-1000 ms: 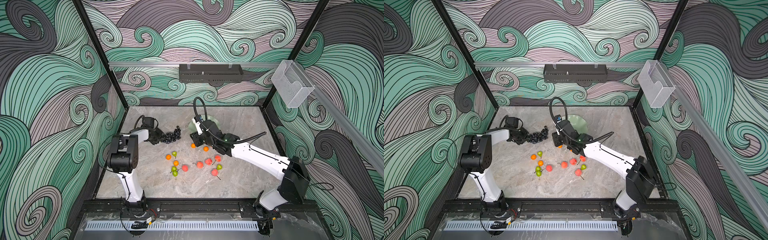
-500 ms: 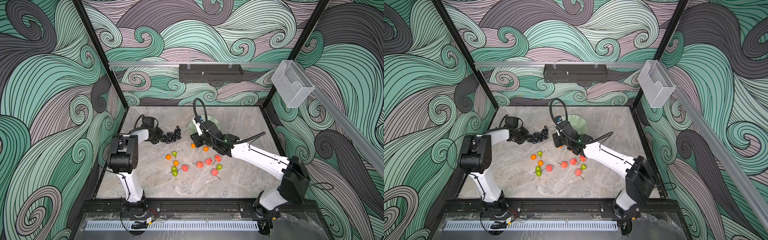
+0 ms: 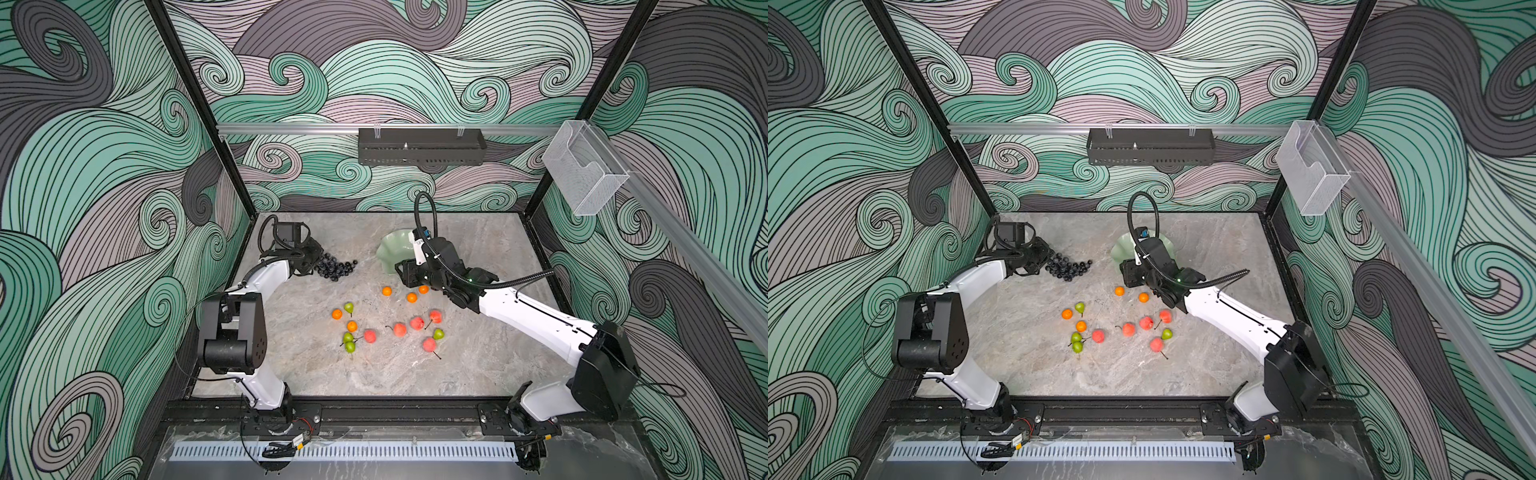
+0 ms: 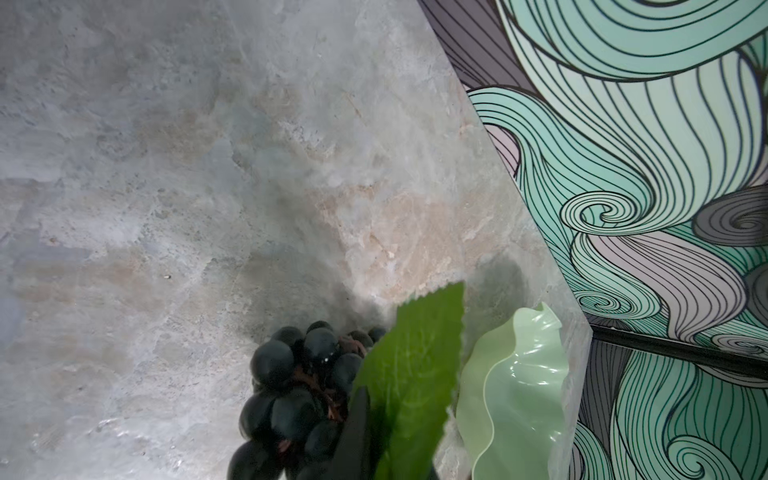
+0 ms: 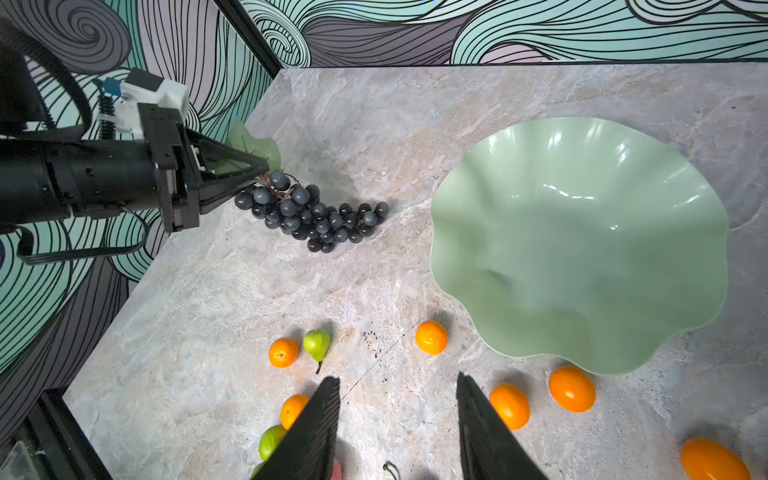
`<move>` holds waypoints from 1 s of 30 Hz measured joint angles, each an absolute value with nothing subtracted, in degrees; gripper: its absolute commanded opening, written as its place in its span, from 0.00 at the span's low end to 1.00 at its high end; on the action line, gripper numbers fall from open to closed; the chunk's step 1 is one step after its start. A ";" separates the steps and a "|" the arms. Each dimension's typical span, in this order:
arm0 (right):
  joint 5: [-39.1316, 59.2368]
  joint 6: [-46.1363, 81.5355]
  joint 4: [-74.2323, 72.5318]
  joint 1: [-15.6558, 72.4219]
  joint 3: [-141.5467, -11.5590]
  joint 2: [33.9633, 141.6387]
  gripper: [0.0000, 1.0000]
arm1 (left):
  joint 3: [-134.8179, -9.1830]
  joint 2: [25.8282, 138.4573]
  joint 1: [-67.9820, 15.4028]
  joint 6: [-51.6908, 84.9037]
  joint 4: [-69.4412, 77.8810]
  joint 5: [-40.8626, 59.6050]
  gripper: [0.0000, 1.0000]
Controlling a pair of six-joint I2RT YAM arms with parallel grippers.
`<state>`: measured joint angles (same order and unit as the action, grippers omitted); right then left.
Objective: Place and organize the fake fruits in the fruit bowl
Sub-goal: 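Lift the grape bunch with the left gripper, then carry the grapes over the green bowl and lower them in with left gripper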
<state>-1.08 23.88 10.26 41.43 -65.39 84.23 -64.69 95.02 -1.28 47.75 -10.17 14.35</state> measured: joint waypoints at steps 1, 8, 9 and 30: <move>-0.54 24.29 9.93 41.06 -65.23 84.07 0.48 | -64.69 94.65 -1.28 47.35 -10.15 14.46 0.00; 3.38 26.11 6.83 39.72 -63.68 82.56 0.53 | -64.69 91.46 -1.28 44.45 -8.10 16.86 0.00; 4.05 26.30 6.37 39.46 -63.42 82.35 0.54 | -64.69 90.87 -1.28 44.10 -7.57 17.39 0.00; 11.40 29.36 1.10 30.22 -61.08 76.79 0.70 | -80.86 88.55 -10.22 38.50 -5.08 28.10 0.00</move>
